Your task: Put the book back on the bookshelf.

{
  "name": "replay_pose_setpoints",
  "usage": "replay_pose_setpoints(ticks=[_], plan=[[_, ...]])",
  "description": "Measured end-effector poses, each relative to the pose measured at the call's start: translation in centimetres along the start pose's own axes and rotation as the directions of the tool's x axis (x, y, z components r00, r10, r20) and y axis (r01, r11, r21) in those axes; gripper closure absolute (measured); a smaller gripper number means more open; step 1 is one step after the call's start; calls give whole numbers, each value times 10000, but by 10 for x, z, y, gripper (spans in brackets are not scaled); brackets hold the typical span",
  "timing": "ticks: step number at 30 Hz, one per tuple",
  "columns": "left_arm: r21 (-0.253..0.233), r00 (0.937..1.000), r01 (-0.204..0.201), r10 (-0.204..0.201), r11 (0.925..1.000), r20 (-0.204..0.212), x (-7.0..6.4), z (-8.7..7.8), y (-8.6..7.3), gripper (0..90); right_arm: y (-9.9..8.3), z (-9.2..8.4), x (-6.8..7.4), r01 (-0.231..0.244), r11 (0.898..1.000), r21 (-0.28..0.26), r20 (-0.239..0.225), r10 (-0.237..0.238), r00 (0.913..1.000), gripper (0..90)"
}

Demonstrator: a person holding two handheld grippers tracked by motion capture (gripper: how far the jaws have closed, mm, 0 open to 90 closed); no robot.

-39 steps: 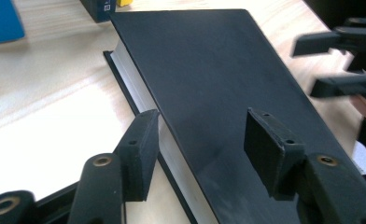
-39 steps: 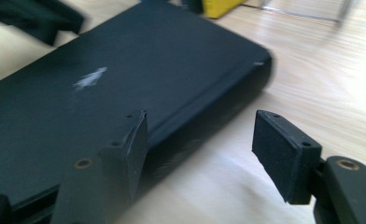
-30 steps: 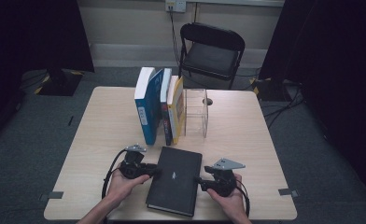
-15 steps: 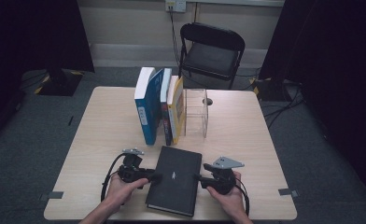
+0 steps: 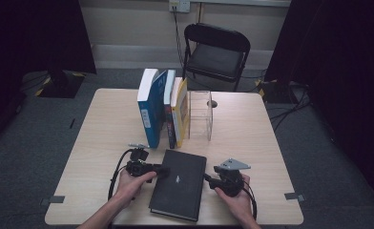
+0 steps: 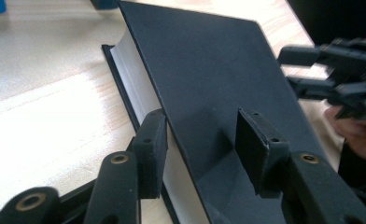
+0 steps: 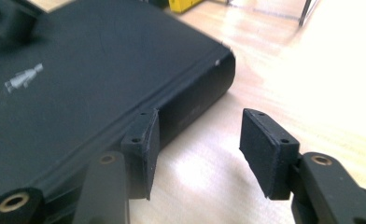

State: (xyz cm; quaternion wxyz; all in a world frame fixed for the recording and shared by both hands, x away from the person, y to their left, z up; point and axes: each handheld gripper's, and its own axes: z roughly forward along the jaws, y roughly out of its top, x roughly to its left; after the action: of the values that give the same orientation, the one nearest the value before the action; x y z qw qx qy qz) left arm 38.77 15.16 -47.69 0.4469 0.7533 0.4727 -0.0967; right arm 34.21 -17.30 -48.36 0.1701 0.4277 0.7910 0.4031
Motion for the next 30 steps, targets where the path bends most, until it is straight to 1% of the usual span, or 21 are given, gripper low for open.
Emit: replay_pose_setpoints(ticks=[2,5,6,7,8,9,10,11,12,14,15,17,19,20,23,24,25,26,28,29,30], plan=[[-156,9998,63,-60,9999,205,0,-4,-1,582,0,0,0,16,10000,-10,8,-16,10000,482],[-367,9973,217,-191,9991,708,-1,-10,-2,595,-1,-1,1,70,10000,-58,49,-70,10000,485],[-443,9950,293,-249,9986,968,-1,-11,-3,596,-1,-1,1,62,10000,-58,40,-62,10000,485],[-395,9917,292,-240,9988,1265,-3,-11,-4,604,-1,-1,1,32,10000,-62,16,-32,10000,484],[-315,9867,445,-390,9985,1577,-5,-9,-6,607,-2,-1,1,-12,10000,-69,29,12,10000,485],[-218,9844,512,-468,9984,1695,-8,-7,-9,596,-2,-1,1,-13,10000,-81,30,13,10000,485],[-150,9864,454,-425,9989,1588,-11,-4,-11,592,-2,-1,1,-3,10000,-87,29,3,10000,485],[27,9918,283,-284,9996,1247,-17,2,-14,559,-2,-1,1,-1,10000,-89,36,2,10000,485],[89,9933,258,-266,9996,1126,-19,2,-14,514,-2,-1,1,-8,10000,-76,31,9,10000,484],[87,9928,344,-351,9994,1145,-18,2,-13,515,-3,-1,2,20,10000,-70,-8,-20,10000,483],[132,9906,500,-512,9987,1270,-15,3,-12,520,-3,-1,2,18,10000,-68,-27,-19,10000,483],[164,9877,580,-597,9982,1445,-14,5,-10,522,-3,-2,2,24,10000,-62,-63,-25,10000,482],[263,9863,575,-609,9980,1535,-13,8,-6,498,-3,-1,1,14,10000,-63,-113,-15,9999,471],[348,9865,481,-529,9982,1550,-13,10,-3,494,-3,-1,0,-9,10000,-65,-130,8,9999,466],[500,9848,437,-515,9978,1662,-12,16,4,492,-3,-1,-1,-25,10000,-55,-147,24,9999,465],[404,9840,533,-594,9978,1678,-12,19,6,495,-3,-1,-1,-19,10000,-57,-139,18,9999,461],[391,9827,518,-579,9979,1760,-11,21,7,487,-3,-1,-1,-25,10000,-46,-135,24,9999,456],[425,9834,524,-590,9977,1718,-11,22,8,485,-3,-1,-1,-34,10000,-41,-129,33,9999,447],[466,9859,291,-364,9985,1631,-14,25,11,468,-3,-1,-2,-46,10000,-17,-157,45,9999,440],[412,9858,162,-228,9990,1661,-13,25,11,497,-2,-1,-2,-41,10000,-7,-153,40,9999,437],[393,9840,240,-305,9989,1755,-12,26,11,507,-2,-1,-2,-2,10000,0,-113,2,9999,434]])
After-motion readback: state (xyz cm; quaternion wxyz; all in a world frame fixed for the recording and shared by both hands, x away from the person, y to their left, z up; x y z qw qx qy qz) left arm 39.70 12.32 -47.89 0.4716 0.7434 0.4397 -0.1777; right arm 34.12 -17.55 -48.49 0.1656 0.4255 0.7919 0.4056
